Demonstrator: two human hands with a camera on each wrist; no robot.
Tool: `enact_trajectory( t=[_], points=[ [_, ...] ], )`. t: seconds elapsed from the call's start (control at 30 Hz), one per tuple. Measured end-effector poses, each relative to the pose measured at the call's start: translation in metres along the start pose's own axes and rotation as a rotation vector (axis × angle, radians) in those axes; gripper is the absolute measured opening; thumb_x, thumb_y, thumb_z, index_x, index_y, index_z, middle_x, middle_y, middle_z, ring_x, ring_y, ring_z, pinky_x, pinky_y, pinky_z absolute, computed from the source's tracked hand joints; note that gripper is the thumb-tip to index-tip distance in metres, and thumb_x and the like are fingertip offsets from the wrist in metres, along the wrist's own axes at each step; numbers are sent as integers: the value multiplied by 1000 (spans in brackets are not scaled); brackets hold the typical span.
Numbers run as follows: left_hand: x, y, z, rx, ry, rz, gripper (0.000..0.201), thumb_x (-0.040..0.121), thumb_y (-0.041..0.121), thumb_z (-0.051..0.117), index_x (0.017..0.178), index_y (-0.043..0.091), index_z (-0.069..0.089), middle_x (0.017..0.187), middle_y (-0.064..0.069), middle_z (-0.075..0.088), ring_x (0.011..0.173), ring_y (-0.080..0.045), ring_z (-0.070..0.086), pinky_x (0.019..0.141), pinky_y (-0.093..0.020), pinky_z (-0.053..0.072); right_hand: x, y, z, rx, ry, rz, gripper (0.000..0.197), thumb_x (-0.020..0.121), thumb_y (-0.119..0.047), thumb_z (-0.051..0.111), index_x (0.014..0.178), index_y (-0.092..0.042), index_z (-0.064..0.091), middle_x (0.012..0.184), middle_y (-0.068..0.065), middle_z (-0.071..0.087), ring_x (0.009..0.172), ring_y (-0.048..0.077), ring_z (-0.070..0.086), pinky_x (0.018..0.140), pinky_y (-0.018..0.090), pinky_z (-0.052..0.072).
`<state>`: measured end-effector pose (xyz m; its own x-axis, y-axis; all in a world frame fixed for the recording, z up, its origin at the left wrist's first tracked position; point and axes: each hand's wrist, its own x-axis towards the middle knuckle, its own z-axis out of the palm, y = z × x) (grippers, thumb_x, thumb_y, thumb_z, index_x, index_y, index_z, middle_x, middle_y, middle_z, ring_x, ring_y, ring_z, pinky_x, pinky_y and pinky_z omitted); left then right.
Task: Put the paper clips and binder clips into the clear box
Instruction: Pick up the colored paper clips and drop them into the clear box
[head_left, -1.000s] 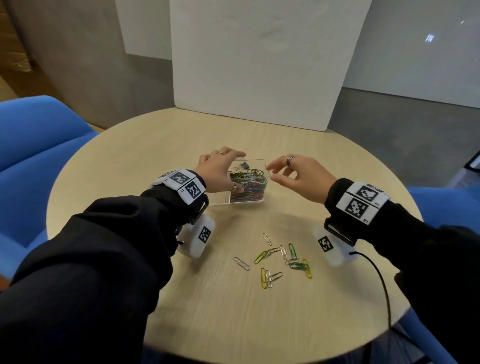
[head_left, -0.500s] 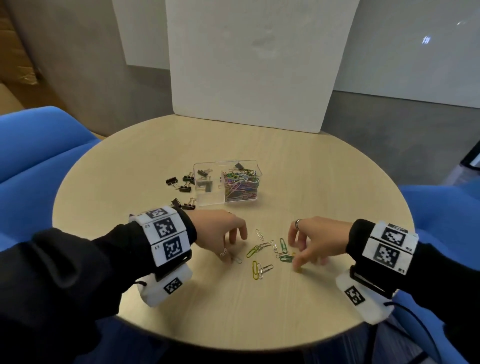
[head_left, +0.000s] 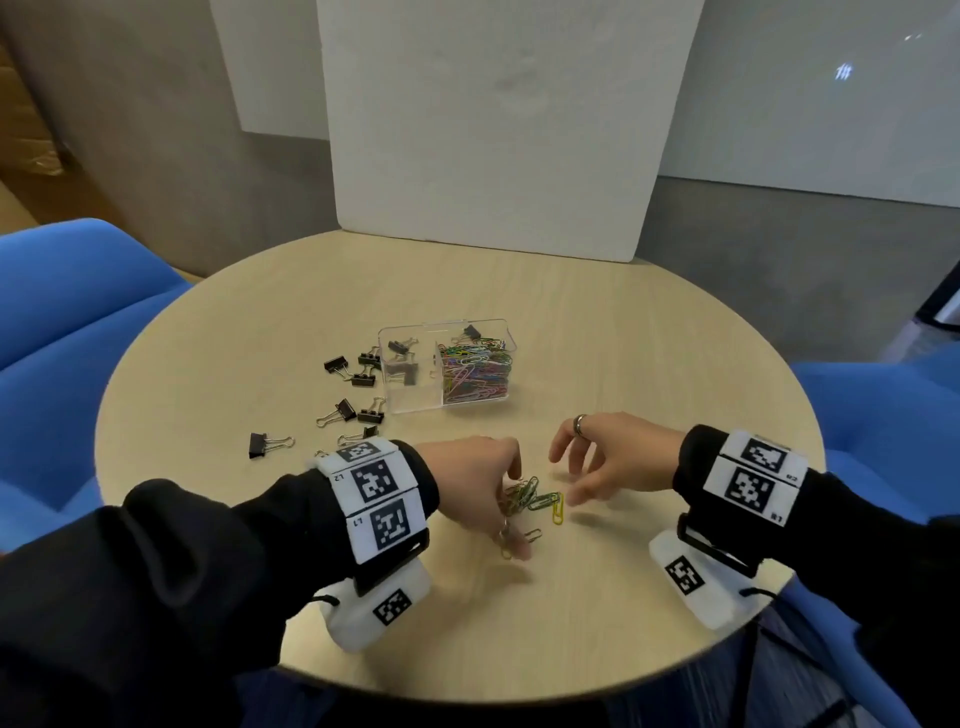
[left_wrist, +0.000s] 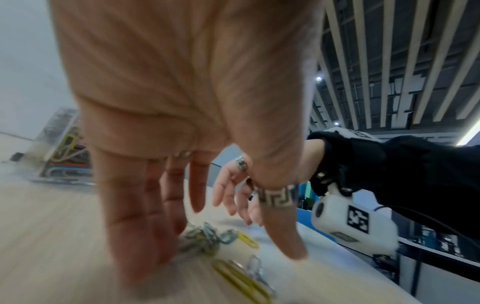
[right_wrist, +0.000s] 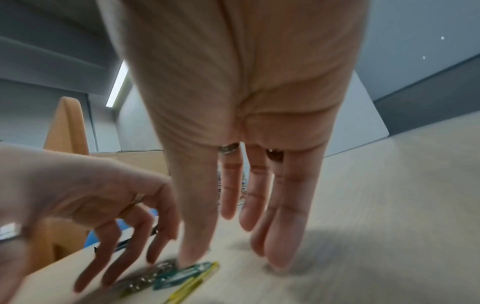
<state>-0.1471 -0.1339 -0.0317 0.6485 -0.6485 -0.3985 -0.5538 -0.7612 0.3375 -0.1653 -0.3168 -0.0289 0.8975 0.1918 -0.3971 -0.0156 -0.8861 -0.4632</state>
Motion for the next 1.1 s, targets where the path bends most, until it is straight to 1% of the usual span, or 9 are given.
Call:
enact_trajectory(
  t=[0.13, 0.27, 0.33, 0.47, 0.57, 0.67, 0.87, 0.97, 1.1],
  points=[
    [3, 11, 11, 94, -11, 11, 82, 62, 52, 78, 123, 12, 40, 117, -4, 51, 98, -19, 50, 88, -32, 48, -2, 2, 2, -87, -106, -2, 53, 67, -21, 82, 106, -32, 48, 97, -7, 54, 71, 3, 55, 71, 19, 47],
    [9, 6, 4, 45, 26, 21, 71, 70, 33, 79, 125, 10, 39, 121, -7, 51, 101, -21, 52, 83, -27, 45, 8, -7, 6, -156, -75, -72, 80, 63, -20, 84, 129, -26, 41, 109, -5, 39, 75, 11, 53, 76, 26, 48],
    [10, 0, 0, 29, 61, 21, 65, 71, 28, 78, 123, 11, 42, 120, -8, 52, 95, -18, 50, 80, -27, 44, 14, -12, 5, -193, -92, -107, 84, 62, -21, 85, 132, -26, 38, 112, -6, 33, 79, 13, 50, 75, 26, 45],
    [6, -7, 3, 22, 31, 34, 74, 65, 32, 83, 123, 12, 42, 120, -5, 49, 92, -15, 48, 81, -25, 45, 23, -17, 3, -196, -112, -147, 68, 63, -21, 84, 122, -21, 51, 113, -5, 36, 78, 12, 47, 72, 21, 44],
    [2, -10, 2, 41, -2, 84, 80, 60, 33, 85, 125, 16, 43, 118, -2, 46, 91, -12, 46, 78, -19, 40, 27, -19, 3, -214, -96, -166, 56, 64, -24, 83, 114, -20, 56, 101, -7, 43, 72, 7, 46, 66, 16, 41],
    [3, -12, -2, 29, -10, 113, 69, 63, 28, 84, 122, 18, 50, 111, 1, 50, 88, -11, 49, 72, -17, 37, 28, -20, 5, -210, -84, -166, 41, 68, -26, 81, 99, -24, 54, 81, -16, 47, 71, 7, 48, 66, 17, 40],
    [9, -13, -1, 11, 83, 137, 37, 73, 19, 77, 108, 14, 65, 101, 0, 69, 83, -12, 58, 63, -14, 41, 27, -18, 9, -197, -80, -165, 26, 76, -27, 75, 97, -16, 65, 68, -14, 53, 63, 1, 49, 61, 13, 38],
    [13, -10, -1, 45, 109, 121, 31, 77, 23, 74, 106, 14, 66, 104, -2, 69, 91, -17, 62, 70, -19, 43, 26, -17, 12, -226, -69, -164, 21, 80, -26, 70, 98, -16, 63, 71, -11, 54, 63, 1, 49, 59, 10, 36],
    [15, -8, 0, 90, 104, 104, 26, 84, 20, 67, 109, 13, 65, 108, -5, 67, 99, -20, 61, 76, -24, 44, 22, -17, 17, -264, -54, -158, 23, 86, -22, 64, 105, -10, 62, 87, -3, 56, 78, 13, 51, 61, 10, 35]
  ],
)
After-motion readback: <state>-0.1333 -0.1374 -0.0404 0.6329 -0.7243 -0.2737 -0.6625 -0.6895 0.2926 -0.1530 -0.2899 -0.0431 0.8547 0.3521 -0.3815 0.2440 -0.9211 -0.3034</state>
